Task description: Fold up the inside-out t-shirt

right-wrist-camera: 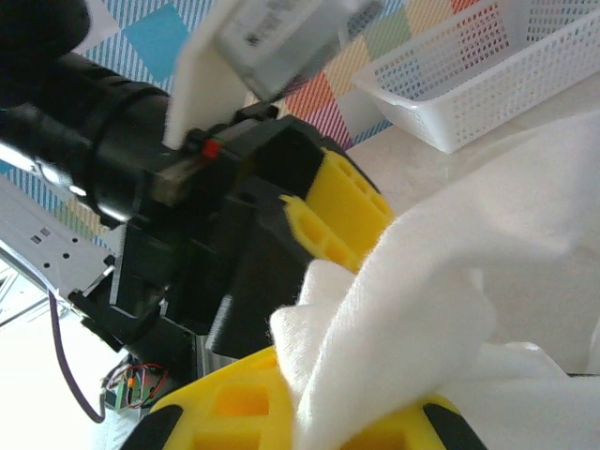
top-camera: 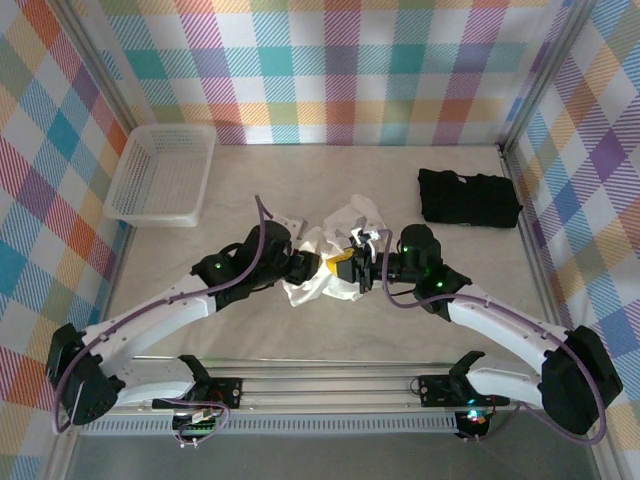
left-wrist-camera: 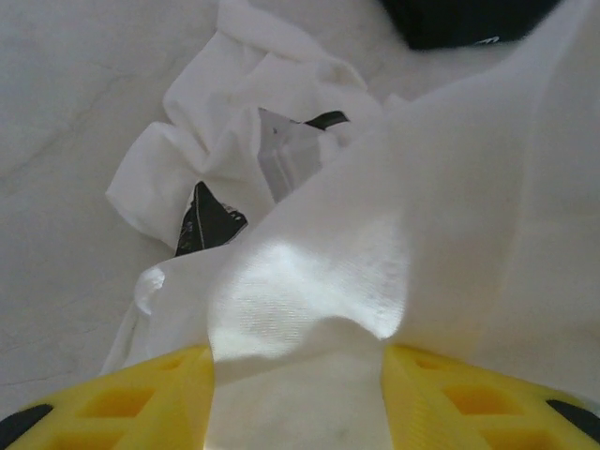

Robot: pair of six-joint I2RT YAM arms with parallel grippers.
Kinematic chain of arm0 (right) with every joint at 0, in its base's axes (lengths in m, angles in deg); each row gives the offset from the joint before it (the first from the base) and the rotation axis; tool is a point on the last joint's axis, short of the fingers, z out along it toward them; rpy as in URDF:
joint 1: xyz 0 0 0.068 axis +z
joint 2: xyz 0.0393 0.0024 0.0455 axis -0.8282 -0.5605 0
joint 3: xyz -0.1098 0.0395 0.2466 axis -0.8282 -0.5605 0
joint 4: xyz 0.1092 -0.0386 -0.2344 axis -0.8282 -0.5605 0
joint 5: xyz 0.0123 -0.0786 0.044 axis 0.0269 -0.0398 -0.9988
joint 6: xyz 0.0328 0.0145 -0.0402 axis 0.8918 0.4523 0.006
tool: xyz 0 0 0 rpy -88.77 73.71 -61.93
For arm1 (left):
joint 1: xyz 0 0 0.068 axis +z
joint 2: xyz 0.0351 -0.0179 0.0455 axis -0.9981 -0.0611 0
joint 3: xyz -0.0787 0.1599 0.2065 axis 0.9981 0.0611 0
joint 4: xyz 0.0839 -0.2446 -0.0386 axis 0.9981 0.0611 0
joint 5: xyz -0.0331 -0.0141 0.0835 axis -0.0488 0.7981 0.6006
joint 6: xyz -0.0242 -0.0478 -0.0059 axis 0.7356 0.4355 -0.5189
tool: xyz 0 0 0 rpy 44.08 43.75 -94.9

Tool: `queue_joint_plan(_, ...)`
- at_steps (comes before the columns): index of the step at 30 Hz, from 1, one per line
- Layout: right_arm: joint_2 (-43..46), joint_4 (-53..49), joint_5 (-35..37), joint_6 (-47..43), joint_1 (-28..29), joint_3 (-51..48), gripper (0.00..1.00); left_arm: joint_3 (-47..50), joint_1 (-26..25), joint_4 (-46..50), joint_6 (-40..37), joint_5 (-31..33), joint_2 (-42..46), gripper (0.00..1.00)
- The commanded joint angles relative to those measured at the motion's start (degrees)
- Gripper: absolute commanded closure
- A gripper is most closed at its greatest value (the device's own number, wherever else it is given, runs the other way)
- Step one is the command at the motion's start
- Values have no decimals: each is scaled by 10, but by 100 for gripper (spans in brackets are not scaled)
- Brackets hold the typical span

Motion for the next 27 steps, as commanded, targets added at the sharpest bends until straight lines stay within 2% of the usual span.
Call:
queue_joint_plan(1, 26, 7, -12, -21, -4, -9, 100, -20, 11, 17, 6, 33, -9, 46)
queue_joint_plan(6, 43, -12, 1, -33, -5, -18, 100, -8, 23, 7, 17, 26, -10, 38)
queue_joint_plan(9, 46, -10, -5, -35, -6, -19, 100, 8, 49, -36, 37, -66, -21, 39)
queue_joint_plan(11, 47, -11, -1, -37, -6, -21, 100, 20, 69, -97, 58, -156, -29, 48)
queue_joint_plan(12, 50, -15, 5, -39, -6, -24, 100, 29, 79, -134, 72, -207, -31, 57)
queue_joint_plan(14, 61, -25, 27, -41, -7, -34, 100, 45, 95, -204, 91, -289, -24, 75)
queue_joint_plan(16, 79, -40, 71, -32, -10, -48, 100, 73, 108, -287, 108, -356, 7, 99)
queue_joint_plan(18, 96, -60, 113, -20, -13, -56, 98, 115, 117, -375, 131, -403, 55, 100)
queue_joint_plan(21, 112, -84, 139, -18, -13, -64, 90, 174, 126, -506, 158, -457, 129, 100)
queue_joint_plan(24, 107, -104, 161, -21, -13, -63, 77, 196, 127, -559, 156, -486, 170, 100)
queue_joint_plan(27, 98, -206, 220, -26, -13, -21, 65, 200, 128, -569, 145, -493, 180, 100)
